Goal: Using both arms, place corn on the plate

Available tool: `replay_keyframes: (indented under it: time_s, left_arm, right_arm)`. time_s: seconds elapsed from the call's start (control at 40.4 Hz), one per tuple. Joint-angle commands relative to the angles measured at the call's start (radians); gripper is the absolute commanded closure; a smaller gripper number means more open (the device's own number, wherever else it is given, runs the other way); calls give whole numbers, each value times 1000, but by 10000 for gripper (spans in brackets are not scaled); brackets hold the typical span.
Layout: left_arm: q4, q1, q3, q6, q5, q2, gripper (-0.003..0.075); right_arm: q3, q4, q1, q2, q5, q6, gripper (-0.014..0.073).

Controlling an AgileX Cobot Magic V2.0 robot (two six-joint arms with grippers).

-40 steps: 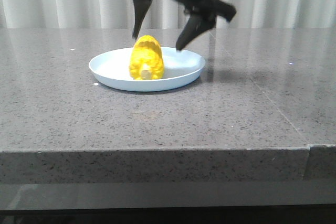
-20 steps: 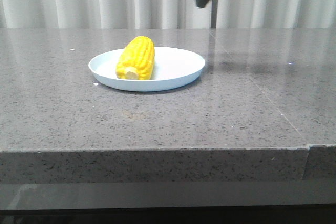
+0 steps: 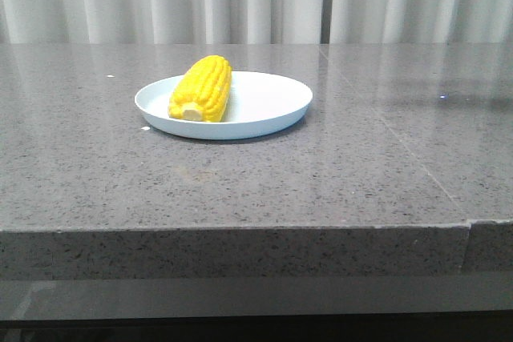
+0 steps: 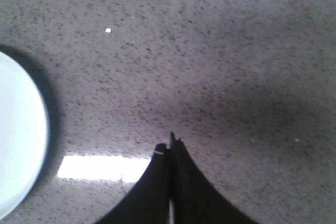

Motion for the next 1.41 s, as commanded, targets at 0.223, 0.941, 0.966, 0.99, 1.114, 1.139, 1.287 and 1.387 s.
replay_keyframes:
  time_s: [0.223, 0.941, 0.966, 0.99, 1.114, 1.139, 1.287, 1.387]
  left_arm:
    - [6, -6, -26, -7, -87, 10, 741]
    - [6, -6, -26, -7, -87, 10, 741]
    - [6, -6, -26, -7, -87, 10, 741]
    - [6, -6, -26, -7, -87, 10, 741]
    - [6, -6, -26, -7, -87, 10, 741]
    - [6, -6, -26, -7, -87, 10, 741]
    - [6, -6, -26, -7, -87, 10, 741]
    - [6, -6, -26, -7, -87, 10, 741]
  right_arm:
    - [304, -16, -82, -290, -156, -56, 710]
    - [1129, -138, -82, -1102, -678, -63, 715]
    - [1146, -139, -82, -1129, -689, -63, 715]
    - [1162, -142, -82, -1165, -699, -63, 715]
    - [1245, -142, -82, -1306, -742, -63, 715]
    - [1255, -142, -82, -1332, -746, -63, 715]
    - [1295, -142, -82, -1417, -759, -63, 715]
    - [1295, -142, -82, -1425, -762, -63, 715]
